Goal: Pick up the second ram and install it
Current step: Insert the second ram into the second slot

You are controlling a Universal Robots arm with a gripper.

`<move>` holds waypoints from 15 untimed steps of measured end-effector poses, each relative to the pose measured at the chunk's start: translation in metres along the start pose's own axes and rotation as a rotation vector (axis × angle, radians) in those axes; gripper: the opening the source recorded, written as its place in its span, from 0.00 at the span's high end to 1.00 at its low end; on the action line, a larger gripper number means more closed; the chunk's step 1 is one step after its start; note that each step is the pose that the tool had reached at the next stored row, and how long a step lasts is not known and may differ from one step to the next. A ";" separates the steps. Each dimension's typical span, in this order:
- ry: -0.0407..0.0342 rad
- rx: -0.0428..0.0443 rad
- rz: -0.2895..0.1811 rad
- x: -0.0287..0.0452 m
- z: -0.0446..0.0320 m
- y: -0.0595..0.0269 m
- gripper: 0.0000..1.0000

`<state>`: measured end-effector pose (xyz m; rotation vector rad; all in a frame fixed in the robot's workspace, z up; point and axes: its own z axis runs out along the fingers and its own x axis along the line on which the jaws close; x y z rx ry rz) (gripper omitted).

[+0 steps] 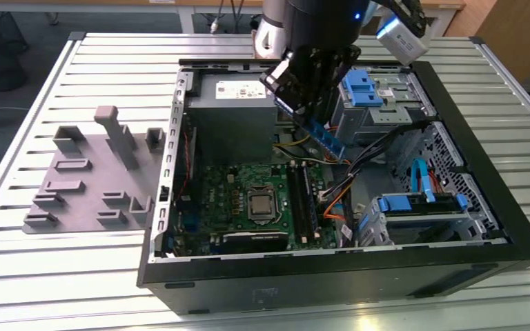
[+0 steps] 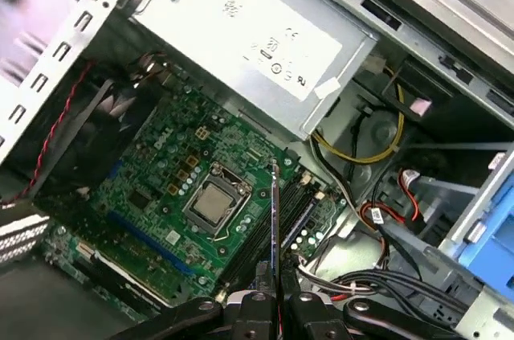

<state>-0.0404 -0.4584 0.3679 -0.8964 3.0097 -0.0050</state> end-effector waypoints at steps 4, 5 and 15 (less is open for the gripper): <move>0.0002 0.0000 0.073 0.0000 0.0015 0.0000 0.86; 0.0003 0.0000 0.092 0.0000 0.0018 0.0000 0.86; 0.0009 0.0000 0.272 0.0000 0.0057 0.0000 0.86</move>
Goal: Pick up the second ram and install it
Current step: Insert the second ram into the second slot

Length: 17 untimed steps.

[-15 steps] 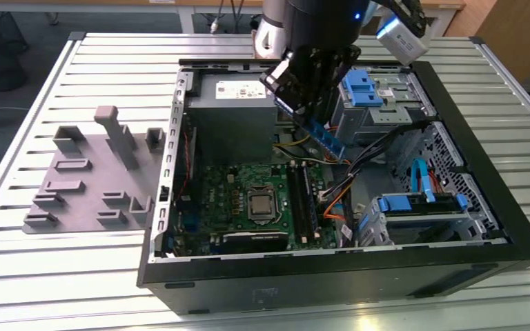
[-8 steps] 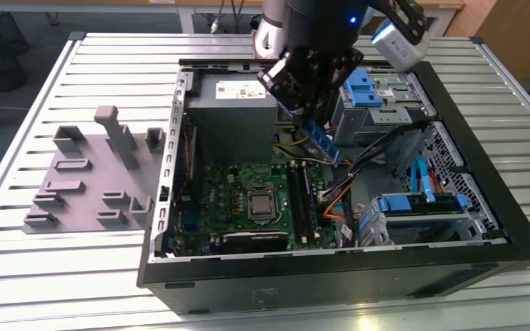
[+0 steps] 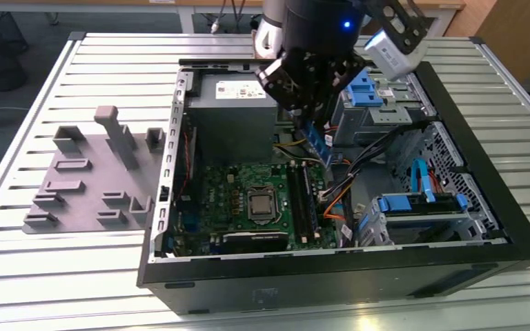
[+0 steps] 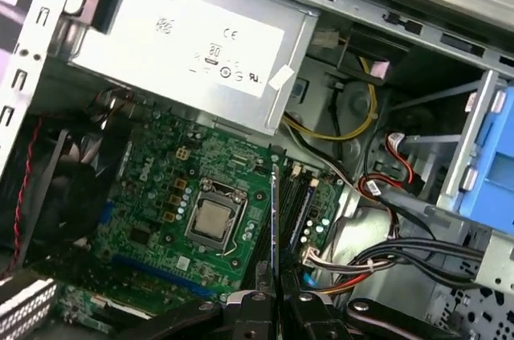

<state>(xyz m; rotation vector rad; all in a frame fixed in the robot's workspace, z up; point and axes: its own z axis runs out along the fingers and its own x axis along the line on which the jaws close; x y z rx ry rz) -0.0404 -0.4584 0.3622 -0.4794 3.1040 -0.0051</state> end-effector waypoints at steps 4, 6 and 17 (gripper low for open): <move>0.0003 0.0001 0.074 0.0000 0.0016 0.0000 0.86; 0.0004 0.0001 0.110 0.0000 0.0024 0.0000 0.86; 0.0024 -0.0003 0.266 -0.0008 0.0103 0.0004 0.86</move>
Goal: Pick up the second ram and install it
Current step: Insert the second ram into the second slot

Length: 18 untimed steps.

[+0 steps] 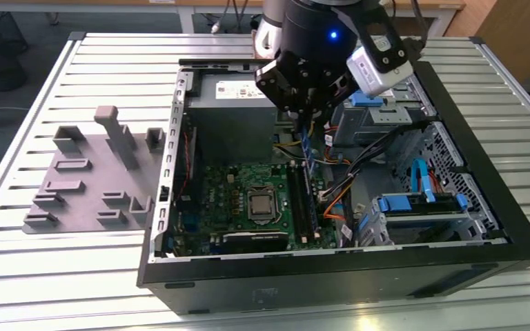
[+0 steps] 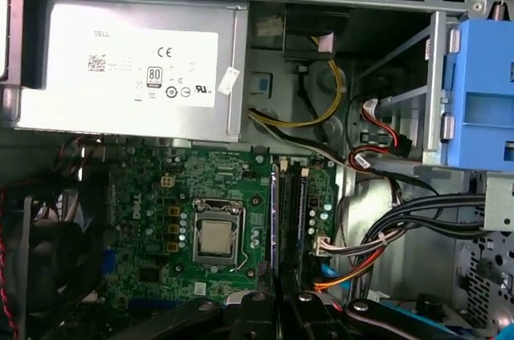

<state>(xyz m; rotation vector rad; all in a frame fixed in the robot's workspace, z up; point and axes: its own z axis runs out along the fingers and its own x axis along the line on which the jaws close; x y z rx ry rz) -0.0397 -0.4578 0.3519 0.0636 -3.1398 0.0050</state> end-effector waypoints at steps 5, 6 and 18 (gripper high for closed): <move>0.0021 0.0000 0.001 -0.0026 0.0091 0.0000 0.86; 0.0028 0.0000 0.003 -0.0031 0.0109 0.0000 0.86; 0.0054 -0.0002 0.019 -0.0040 0.0326 -0.0002 0.86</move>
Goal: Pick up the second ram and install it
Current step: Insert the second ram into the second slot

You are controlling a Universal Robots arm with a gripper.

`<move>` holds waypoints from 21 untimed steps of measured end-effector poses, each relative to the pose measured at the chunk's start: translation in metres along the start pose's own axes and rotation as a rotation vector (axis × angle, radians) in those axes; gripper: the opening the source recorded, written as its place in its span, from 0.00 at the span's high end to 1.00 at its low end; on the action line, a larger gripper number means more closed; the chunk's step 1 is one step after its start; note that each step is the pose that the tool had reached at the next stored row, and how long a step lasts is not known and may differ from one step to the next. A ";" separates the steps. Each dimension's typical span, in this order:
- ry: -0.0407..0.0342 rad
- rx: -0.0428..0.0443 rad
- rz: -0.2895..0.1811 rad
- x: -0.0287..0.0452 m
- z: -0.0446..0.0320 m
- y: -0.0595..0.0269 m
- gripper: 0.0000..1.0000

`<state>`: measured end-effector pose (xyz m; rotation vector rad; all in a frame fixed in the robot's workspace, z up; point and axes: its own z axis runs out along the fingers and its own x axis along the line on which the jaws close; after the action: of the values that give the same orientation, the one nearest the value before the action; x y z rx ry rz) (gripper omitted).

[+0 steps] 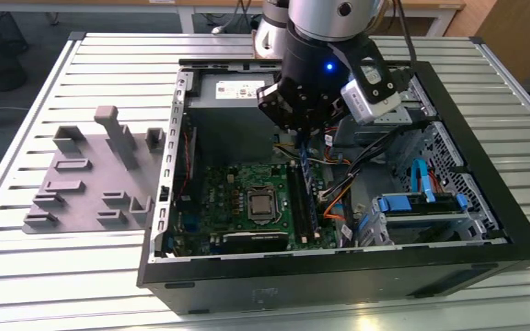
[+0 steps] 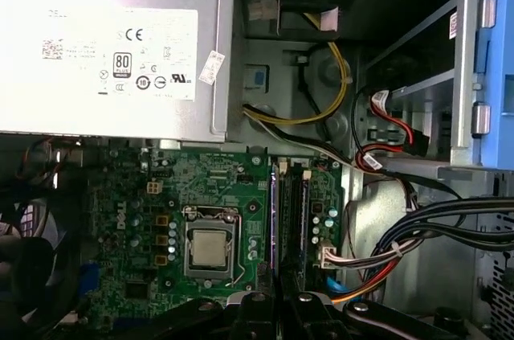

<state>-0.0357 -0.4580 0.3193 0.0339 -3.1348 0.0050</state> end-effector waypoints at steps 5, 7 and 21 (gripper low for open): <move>0.0005 -0.0001 0.006 -0.0016 0.0083 -0.0005 0.86; 0.0006 -0.0001 0.009 -0.0018 0.0106 -0.0005 0.86; 0.0009 0.0000 0.013 -0.0019 0.0341 -0.0020 0.86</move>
<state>-0.0339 -0.4600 0.2852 0.0129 -3.1341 0.0050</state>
